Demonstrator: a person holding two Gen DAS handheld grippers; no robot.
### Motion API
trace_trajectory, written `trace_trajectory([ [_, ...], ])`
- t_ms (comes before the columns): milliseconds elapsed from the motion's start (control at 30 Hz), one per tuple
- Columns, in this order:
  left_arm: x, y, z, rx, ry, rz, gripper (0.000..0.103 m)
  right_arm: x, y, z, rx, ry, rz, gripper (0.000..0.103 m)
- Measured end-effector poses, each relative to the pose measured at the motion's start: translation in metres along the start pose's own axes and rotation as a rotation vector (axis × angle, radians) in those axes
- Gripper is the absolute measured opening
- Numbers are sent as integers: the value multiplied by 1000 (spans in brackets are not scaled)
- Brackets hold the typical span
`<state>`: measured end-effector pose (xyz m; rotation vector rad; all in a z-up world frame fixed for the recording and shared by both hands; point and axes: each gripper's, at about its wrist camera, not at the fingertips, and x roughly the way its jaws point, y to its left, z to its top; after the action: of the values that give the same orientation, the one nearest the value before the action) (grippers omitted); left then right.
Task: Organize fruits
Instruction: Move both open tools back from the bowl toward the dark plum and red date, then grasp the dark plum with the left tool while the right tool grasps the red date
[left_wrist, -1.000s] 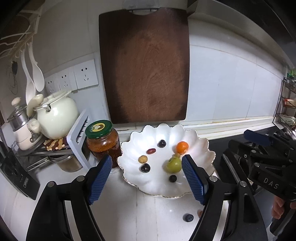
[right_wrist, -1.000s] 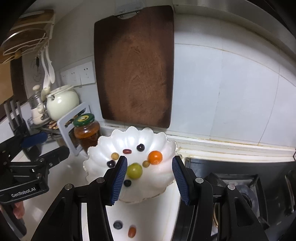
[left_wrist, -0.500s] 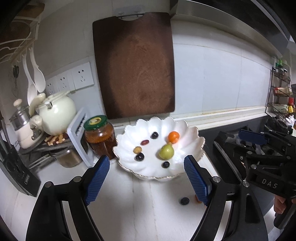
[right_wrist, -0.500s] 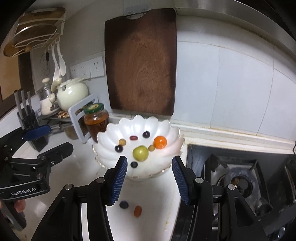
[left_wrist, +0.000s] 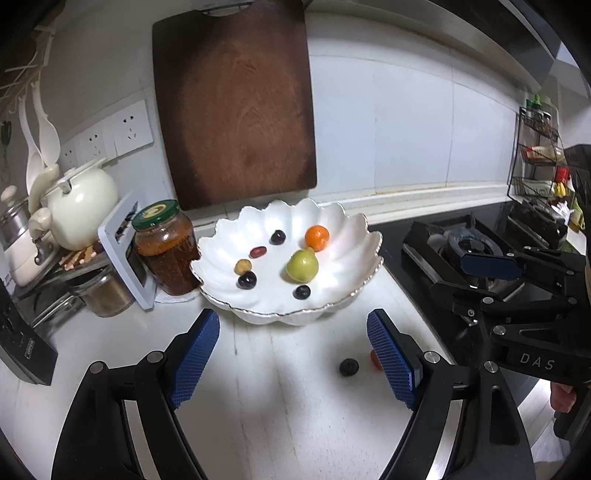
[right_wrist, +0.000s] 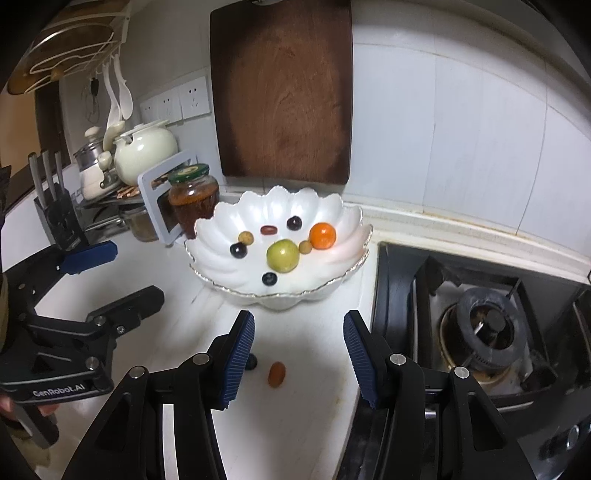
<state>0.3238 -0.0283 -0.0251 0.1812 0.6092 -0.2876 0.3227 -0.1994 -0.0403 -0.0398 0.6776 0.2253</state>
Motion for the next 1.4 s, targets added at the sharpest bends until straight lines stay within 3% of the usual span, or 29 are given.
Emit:
trace_trajectory([
  [500,24,-8,-30,100,38,-81,67,28,12,-24,-23,86,41,50],
  [800,49,-15,-45,175,71,-160,59,54,16,-35,-25,153,58,41],
  [933,64,-19,-51,213,105,-203,50,67,16,-39,-20,187,66,34],
  [1167,90,-28,-59,247,174,-264,44,86,12,-43,12,226,84,30],
  [1400,103,-32,-60,272,194,-291,36,99,11,-47,37,259,97,25],
])
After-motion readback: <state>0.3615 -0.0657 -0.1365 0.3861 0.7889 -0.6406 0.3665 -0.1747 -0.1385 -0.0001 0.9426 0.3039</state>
